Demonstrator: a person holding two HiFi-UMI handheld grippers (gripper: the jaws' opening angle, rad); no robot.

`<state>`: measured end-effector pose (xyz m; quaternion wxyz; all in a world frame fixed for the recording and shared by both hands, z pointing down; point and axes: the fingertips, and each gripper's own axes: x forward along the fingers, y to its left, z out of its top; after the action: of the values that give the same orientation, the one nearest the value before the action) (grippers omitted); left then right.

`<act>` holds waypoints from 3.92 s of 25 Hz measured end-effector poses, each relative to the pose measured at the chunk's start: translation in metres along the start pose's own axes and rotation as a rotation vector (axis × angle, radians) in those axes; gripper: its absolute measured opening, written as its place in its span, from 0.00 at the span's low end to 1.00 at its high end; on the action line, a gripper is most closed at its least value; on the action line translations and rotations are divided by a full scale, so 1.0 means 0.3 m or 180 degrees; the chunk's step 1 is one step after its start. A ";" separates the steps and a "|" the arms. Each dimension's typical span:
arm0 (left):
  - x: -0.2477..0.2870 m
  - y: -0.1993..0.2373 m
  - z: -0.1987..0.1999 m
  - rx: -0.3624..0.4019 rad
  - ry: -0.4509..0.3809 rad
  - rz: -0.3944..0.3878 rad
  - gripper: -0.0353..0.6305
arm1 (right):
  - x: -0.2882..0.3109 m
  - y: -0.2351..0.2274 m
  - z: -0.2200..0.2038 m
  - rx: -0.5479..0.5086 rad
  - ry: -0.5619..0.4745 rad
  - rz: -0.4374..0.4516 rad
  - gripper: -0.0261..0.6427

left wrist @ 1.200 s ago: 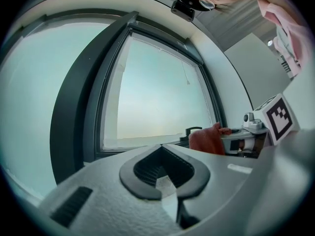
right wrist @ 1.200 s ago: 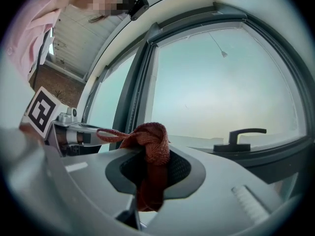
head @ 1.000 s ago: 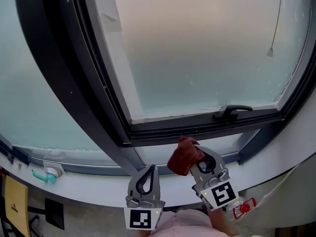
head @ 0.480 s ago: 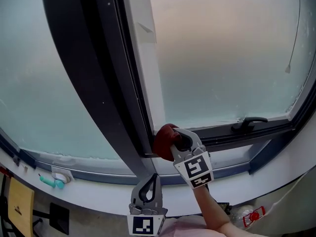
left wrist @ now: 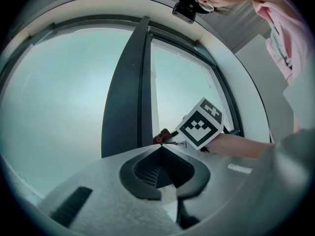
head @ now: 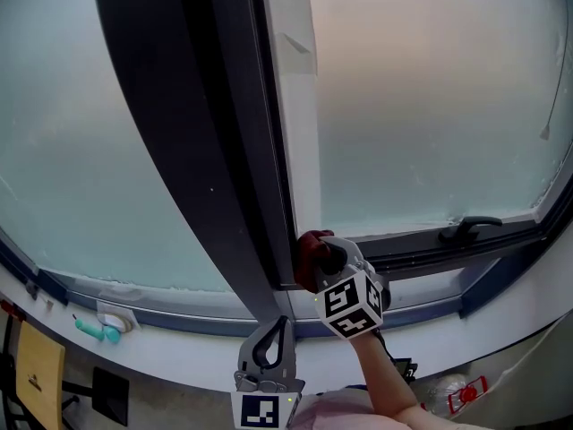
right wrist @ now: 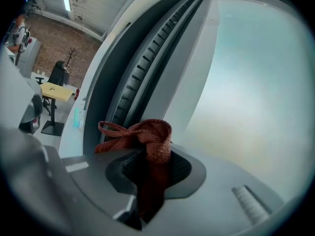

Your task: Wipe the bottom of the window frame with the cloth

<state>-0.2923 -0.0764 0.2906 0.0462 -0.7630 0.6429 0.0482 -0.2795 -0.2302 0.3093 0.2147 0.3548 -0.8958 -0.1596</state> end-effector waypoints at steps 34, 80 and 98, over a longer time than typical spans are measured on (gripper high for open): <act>0.051 -0.008 0.007 -0.0108 -0.0130 -0.0003 0.05 | -0.061 -0.122 -0.106 0.0129 0.0265 -0.0034 0.13; 0.141 -0.167 -0.059 -0.0005 0.0178 -0.0303 0.05 | -0.163 -0.285 -0.224 0.0342 0.0301 -0.0113 0.13; 0.175 -0.213 -0.049 -0.0068 0.0122 -0.0310 0.05 | -0.210 -0.362 -0.278 0.0448 0.0316 -0.0190 0.13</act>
<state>-0.2202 -0.1188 0.2987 0.0279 -0.7946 0.6053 0.0381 -0.1349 -0.2727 0.3160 0.2286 0.4031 -0.8821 -0.0848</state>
